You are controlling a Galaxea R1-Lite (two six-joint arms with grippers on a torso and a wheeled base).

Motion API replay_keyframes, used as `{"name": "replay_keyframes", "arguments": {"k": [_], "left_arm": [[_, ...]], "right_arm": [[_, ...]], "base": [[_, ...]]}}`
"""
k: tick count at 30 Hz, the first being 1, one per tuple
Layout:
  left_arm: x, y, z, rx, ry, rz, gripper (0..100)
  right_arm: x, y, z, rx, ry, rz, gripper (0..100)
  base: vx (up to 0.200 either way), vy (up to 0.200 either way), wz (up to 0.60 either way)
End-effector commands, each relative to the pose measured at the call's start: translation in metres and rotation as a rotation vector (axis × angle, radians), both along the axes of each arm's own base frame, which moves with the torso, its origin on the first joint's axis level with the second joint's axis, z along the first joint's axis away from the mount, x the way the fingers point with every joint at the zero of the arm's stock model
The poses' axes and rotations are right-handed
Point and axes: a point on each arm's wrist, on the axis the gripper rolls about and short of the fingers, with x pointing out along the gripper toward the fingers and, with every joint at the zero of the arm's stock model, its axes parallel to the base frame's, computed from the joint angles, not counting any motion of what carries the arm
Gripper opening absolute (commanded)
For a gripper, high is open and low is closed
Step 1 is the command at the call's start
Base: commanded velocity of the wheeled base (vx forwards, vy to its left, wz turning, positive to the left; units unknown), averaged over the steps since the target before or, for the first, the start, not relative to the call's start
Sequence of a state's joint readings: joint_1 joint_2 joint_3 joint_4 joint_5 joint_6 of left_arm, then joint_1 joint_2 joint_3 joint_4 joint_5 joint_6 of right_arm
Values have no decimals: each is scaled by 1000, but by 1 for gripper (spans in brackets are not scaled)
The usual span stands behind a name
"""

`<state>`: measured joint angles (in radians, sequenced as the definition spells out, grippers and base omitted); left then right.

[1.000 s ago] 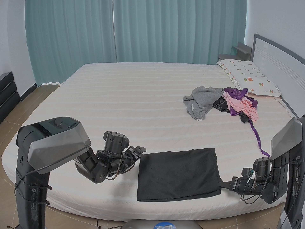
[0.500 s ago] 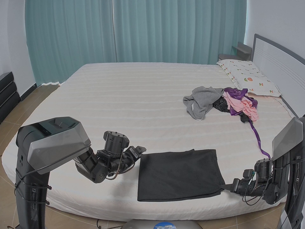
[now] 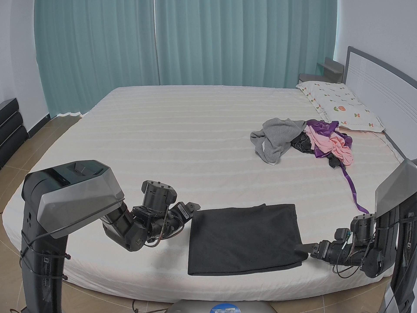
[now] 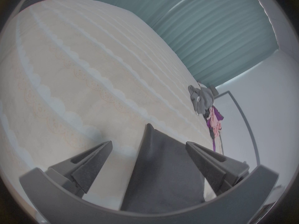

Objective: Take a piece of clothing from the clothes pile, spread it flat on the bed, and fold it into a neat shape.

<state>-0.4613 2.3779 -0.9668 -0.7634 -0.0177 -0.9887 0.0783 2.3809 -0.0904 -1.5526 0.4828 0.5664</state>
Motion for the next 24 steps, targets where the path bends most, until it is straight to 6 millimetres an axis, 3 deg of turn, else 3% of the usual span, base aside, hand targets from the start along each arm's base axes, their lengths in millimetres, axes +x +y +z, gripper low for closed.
{"name": "replay_keyframes", "arguments": {"k": [1, 11, 24], "left_arm": [[-9, 0, -7, 59, 5, -55, 100], [-30, -9, -18, 129, 10, -186, 100], [-41, -20, -27, 115, -89, -228, 100]], "right_arm": [[10, -9, 9, 12, -73, -39, 100], [32, -24, -5, 72, -73, -94, 100], [33, -23, -7, 72, -73, -89, 100]], "base": [[0, 0, 0], [0, 0, 0], [0, 0, 0]]}}
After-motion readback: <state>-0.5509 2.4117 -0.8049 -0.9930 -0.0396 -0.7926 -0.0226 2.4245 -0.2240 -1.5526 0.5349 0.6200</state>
